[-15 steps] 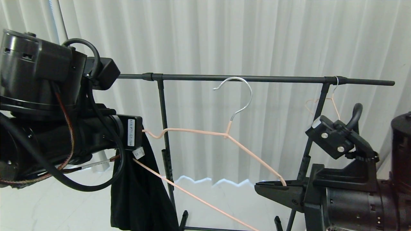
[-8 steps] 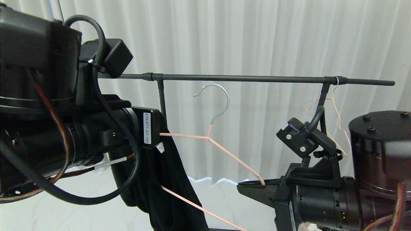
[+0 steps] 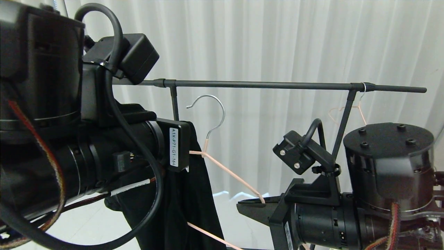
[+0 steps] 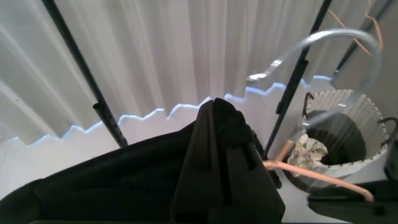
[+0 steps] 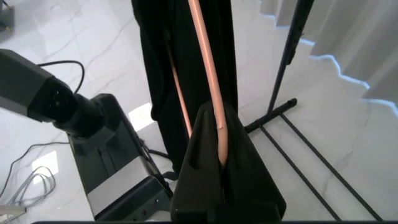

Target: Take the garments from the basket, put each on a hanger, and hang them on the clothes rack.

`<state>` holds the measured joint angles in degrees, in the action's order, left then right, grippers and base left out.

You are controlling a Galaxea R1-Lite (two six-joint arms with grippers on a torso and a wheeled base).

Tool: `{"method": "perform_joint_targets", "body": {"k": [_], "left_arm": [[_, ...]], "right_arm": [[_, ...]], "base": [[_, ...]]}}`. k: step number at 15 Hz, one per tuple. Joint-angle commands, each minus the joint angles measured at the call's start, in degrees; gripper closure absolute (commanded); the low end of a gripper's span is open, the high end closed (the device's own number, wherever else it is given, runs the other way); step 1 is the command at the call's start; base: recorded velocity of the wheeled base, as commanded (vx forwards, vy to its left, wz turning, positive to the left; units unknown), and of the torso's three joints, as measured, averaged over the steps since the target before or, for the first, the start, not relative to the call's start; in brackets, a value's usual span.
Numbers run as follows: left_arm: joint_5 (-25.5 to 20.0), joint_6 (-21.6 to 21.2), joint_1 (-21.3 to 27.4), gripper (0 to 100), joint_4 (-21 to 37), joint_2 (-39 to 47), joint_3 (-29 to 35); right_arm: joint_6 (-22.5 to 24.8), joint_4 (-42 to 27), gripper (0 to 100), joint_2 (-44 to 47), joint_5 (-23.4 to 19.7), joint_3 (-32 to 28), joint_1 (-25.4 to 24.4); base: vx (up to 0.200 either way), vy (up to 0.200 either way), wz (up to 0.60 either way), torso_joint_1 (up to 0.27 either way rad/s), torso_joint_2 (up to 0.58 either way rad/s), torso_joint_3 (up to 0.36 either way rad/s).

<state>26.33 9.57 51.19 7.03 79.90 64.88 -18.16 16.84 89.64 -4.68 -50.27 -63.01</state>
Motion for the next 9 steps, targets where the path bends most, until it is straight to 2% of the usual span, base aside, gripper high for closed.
{"method": "perform_joint_targets", "body": {"k": [1,3,4,9], "left_arm": [[0.04,0.01,0.58,100,0.09,-0.44,-0.02],[0.04,0.01,0.58,100,0.00,-0.80,-0.02],[0.04,-0.08,0.58,0,0.00,-0.88,-0.10],[0.47,-0.17,-0.48,0,-0.09,-1.32,-0.37]], "right_arm": [[-0.03,0.04,100,0.27,0.02,-0.09,-0.09],[-0.29,0.04,100,0.45,2.04,0.00,0.00],[-0.29,0.04,100,0.63,3.10,0.00,0.00],[-0.38,0.22,100,0.36,4.77,0.09,0.96]], "base": [[0.000,0.000,0.00,0.000,0.00,0.000],[0.000,0.000,0.00,0.000,0.00,0.000],[0.000,0.000,0.00,0.000,0.00,0.000],[0.000,0.000,0.00,0.000,0.00,0.000]]}}
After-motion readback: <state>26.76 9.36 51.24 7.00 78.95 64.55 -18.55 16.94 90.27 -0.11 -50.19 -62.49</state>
